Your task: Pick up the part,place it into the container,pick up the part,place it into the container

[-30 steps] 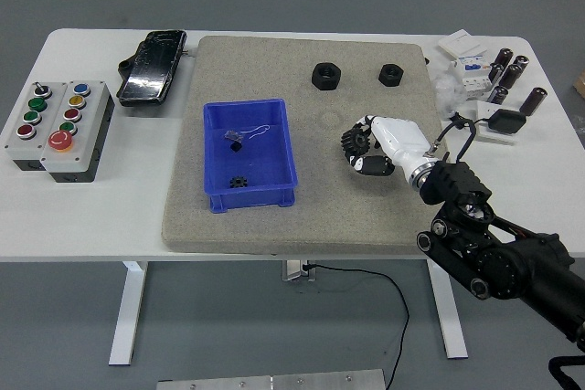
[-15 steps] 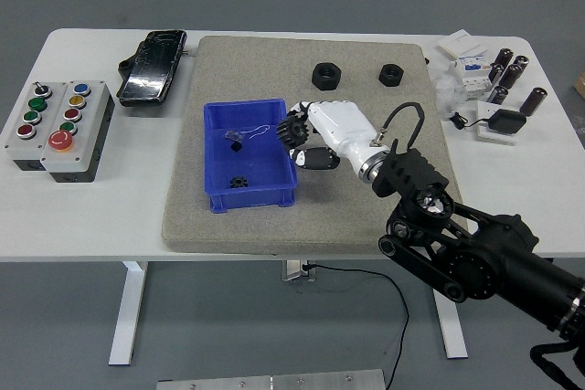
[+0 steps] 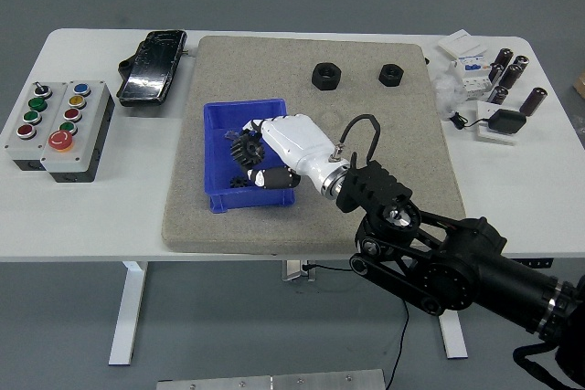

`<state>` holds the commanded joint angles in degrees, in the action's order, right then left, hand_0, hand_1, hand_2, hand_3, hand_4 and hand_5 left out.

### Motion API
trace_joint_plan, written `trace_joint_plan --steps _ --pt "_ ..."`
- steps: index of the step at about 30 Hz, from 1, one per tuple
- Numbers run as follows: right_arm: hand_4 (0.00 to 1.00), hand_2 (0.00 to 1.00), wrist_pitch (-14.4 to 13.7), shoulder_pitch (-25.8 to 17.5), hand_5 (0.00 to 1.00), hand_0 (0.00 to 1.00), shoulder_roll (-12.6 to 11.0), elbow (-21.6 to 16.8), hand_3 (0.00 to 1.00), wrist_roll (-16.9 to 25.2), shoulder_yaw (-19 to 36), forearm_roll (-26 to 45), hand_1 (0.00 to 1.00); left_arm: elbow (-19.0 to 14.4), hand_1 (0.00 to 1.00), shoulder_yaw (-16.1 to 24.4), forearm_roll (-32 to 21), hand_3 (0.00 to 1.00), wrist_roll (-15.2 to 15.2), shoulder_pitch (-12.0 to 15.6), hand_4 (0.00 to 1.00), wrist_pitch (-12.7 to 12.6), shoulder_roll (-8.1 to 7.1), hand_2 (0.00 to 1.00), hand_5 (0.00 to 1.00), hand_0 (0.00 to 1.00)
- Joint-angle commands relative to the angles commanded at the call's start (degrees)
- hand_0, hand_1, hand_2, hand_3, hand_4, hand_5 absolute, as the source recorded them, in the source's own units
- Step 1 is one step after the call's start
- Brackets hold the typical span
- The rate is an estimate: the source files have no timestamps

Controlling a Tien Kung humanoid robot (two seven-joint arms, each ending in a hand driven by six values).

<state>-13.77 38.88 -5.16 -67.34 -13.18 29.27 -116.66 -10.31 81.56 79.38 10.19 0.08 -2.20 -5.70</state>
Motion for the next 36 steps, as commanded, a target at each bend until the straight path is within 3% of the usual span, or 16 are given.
trace_joint_plan --steps 20,29,36 --pt "0.769 0.776 0.6 -1.1 0.397 0.545 -0.2 2.1 0.702 0.0 2.8 -0.2 0.778 0.0 0.669 0.4 0.7 0.631 0.0 -0.1 0.699 0.1 -0.12 0.592 0.315 0.674" --pt "0.776 0.766 -2.1 -5.2 0.397 0.540 -2.6 -2.3 0.700 1.6 12.7 3.2 0.761 0.0 0.669 0.3 0.4 0.631 0.0 0.0 0.700 0.0 -0.10 0.592 0.314 0.674" --pt "0.774 0.759 -3.4 -11.0 0.402 0.535 -4.5 -2.1 0.697 2.4 22.6 3.5 0.754 0.0 0.669 -0.1 -0.2 0.631 -0.1 0.3 0.699 -0.1 0.01 0.592 0.314 0.674"
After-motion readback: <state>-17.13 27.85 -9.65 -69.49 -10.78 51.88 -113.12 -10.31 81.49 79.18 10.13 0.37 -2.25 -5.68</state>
